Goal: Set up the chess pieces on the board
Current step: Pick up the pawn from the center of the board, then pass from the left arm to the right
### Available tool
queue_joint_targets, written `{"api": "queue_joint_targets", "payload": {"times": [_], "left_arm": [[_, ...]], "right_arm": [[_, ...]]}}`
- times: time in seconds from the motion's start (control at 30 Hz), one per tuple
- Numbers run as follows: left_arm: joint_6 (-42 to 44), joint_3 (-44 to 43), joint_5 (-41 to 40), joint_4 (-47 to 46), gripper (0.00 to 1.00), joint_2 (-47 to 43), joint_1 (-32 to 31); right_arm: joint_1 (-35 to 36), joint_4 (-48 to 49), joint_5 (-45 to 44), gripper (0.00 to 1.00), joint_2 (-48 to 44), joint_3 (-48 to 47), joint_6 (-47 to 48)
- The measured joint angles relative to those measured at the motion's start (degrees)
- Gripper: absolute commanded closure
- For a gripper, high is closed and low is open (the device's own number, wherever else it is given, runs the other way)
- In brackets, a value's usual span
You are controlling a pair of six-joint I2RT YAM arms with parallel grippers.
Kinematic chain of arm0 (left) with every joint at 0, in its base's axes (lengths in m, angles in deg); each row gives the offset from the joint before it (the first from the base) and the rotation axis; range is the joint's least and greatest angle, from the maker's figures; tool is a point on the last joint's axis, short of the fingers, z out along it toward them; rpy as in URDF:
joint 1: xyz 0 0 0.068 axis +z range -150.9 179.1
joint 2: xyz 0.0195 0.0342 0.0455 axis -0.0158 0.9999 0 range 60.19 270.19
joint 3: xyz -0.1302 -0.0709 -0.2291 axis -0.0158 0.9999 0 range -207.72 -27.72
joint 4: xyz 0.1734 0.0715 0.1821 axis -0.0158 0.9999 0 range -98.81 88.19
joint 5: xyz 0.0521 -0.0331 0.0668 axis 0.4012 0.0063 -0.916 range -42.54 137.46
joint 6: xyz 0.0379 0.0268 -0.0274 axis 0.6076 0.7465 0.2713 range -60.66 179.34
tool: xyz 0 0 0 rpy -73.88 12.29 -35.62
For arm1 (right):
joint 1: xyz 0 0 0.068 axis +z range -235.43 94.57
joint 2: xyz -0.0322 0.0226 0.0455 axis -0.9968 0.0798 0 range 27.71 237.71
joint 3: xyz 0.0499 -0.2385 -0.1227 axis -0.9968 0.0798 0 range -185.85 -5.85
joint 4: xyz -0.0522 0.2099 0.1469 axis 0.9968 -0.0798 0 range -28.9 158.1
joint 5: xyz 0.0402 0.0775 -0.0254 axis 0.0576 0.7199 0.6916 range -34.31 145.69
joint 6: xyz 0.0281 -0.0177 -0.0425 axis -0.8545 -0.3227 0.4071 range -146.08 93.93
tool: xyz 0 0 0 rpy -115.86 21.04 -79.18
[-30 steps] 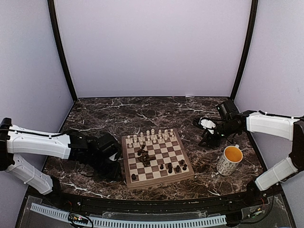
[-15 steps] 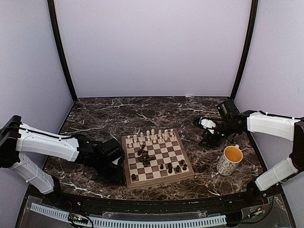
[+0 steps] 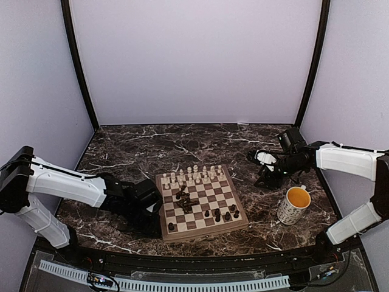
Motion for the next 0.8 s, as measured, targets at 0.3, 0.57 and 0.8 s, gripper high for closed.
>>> {"api": "queue_joint_targets", "payload": {"times": [0.3, 0.57, 0.8], "left_arm": [[1.9, -0.1, -0.8, 1.1, 0.85, -0.3, -0.1], [15.1, 0.3, -5.6, 4.9, 0.85, -13.2, -0.5], [33.8, -0.3, -6.1, -3.3, 0.85, -21.7, -0.5]], "right_arm": [[0.0, 0.0, 0.0, 0.46, 0.0, 0.0, 0.0], [0.0, -2.0, 2.0, 0.45, -0.7, -1.6, -0.5], [2.1, -7.3, 9.5, 0.44, -0.3, -13.6, -3.0]]}}
